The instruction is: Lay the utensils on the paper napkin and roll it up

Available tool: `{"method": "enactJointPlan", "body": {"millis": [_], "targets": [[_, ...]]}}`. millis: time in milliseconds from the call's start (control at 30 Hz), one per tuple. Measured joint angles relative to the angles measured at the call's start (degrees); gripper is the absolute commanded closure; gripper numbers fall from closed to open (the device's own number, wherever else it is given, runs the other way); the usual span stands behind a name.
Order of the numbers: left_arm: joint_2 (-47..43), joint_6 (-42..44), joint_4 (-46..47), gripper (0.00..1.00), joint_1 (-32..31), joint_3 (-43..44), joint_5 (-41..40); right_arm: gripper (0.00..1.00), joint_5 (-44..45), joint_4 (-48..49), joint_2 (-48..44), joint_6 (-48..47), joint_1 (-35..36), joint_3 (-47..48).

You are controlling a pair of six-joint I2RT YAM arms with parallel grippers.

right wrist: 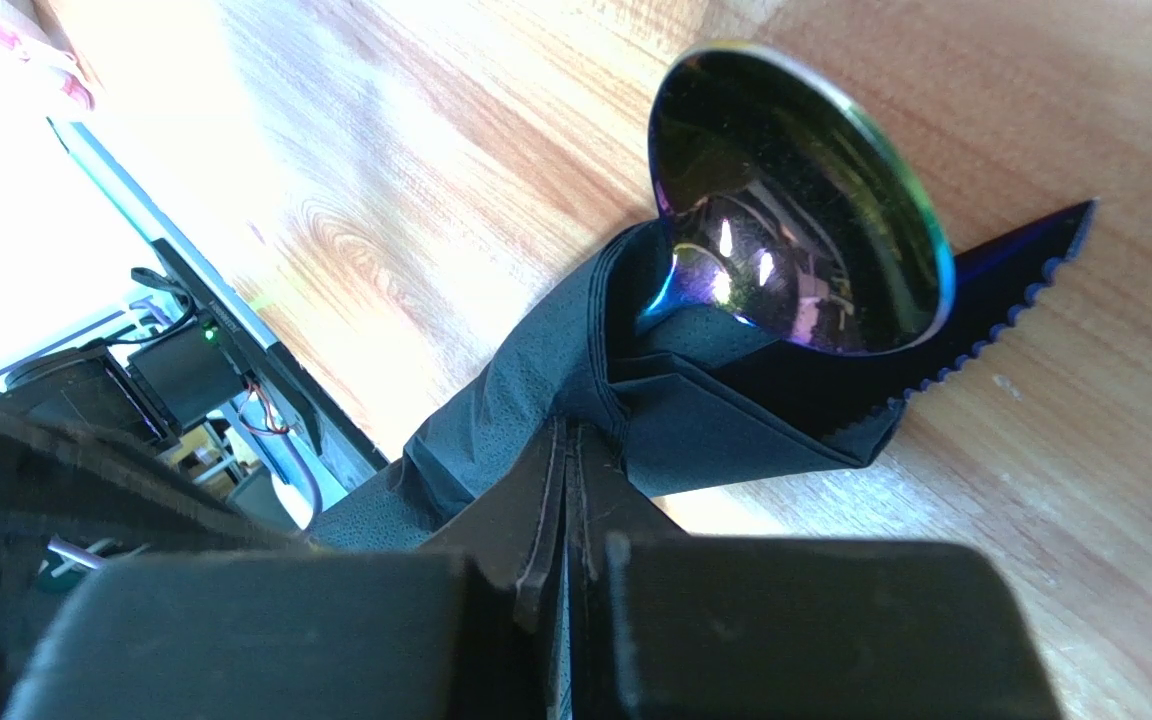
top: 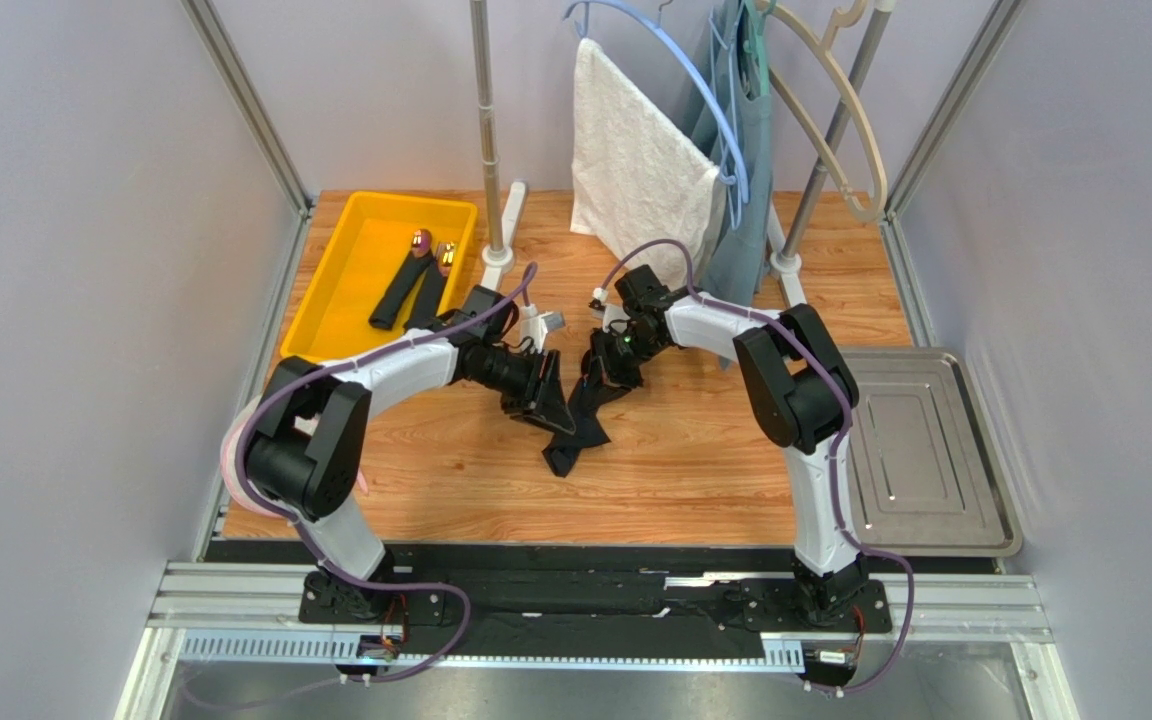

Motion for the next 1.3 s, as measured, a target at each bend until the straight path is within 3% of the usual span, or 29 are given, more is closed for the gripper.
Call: {"method": "enactJointPlan", "body": {"millis": [333,800,1300], "targets": [[-2.49,13.11,-13.03,0.47,-0.42,1.11,-8.39,1.0,-0.02,0.0,-0.02,-0.2,0.04,0.0],[-10.25,20.72,-12.96,0.49,-10.97,1.66,-23.76,1.0,0.04,-0.11,0.0,-0.2,0.04,0.11],[-5.05,22.03,-10.75,0.55,-21.18,2.21,-40.83,1.0,0.09,-0.17,0.0,-0.2,0.07,0.17]]}}
